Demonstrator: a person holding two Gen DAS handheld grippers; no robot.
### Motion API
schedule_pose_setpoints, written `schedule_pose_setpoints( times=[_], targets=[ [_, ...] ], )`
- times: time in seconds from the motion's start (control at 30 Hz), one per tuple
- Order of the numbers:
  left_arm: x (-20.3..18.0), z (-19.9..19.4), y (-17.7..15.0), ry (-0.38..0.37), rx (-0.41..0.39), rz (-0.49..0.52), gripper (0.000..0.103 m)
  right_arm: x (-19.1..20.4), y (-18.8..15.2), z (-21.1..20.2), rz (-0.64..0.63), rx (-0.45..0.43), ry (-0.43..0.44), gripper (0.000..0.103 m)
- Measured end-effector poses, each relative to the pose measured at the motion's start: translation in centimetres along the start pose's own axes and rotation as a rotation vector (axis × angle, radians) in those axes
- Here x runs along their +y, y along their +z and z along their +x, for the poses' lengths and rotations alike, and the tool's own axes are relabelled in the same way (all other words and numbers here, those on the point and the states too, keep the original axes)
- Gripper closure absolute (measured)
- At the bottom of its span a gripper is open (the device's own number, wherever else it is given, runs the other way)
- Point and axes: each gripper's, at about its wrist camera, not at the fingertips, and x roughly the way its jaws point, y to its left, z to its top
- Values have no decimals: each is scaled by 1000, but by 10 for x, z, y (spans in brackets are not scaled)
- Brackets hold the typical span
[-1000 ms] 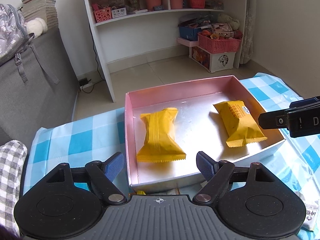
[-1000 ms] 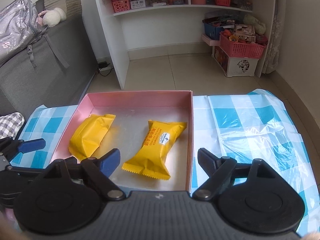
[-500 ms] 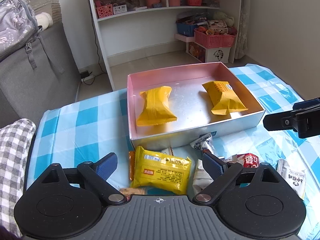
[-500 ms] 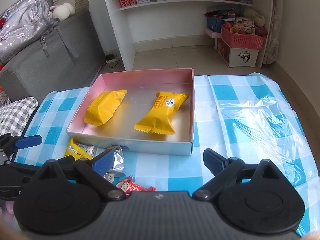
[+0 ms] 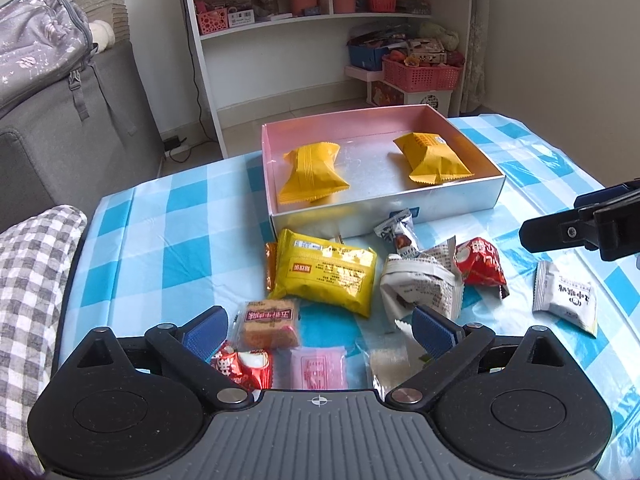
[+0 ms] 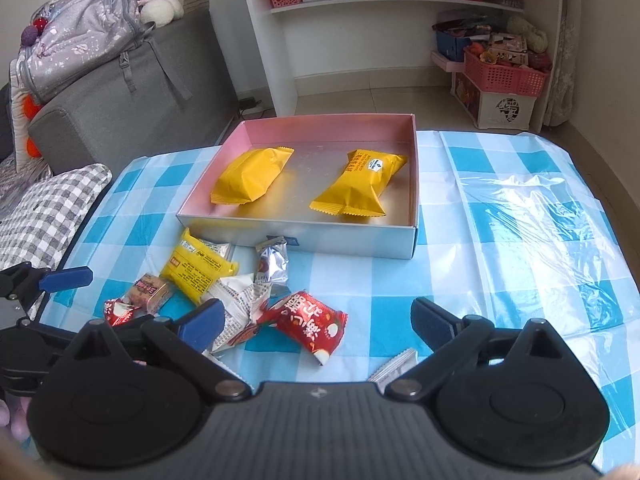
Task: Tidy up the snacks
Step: 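Withdraw both tools from the box back over the snack pile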
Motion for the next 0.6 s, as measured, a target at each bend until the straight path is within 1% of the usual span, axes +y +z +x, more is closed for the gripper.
schedule_pose_setpoints(
  times=[0.1, 0.23, 0.37, 0.43, 0.6],
  targets=[
    [2, -2, -10, -2, 5, 19, 3, 2, -8, 1, -11, -10, 20, 3],
    [5, -6, -22, 3, 8, 42, 3, 6, -19, 6, -20, 15, 23, 3],
    [10, -9, -35, 22, 2, 53, 3, 13, -33, 7, -104, 23, -2, 3],
    [13, -9, -41, 15, 8, 54, 3, 15, -40, 6, -141, 23, -13, 3],
    [16, -8, -55, -6, 28, 89, 3, 14, -54, 8, -183, 32, -8, 2]
  ],
)
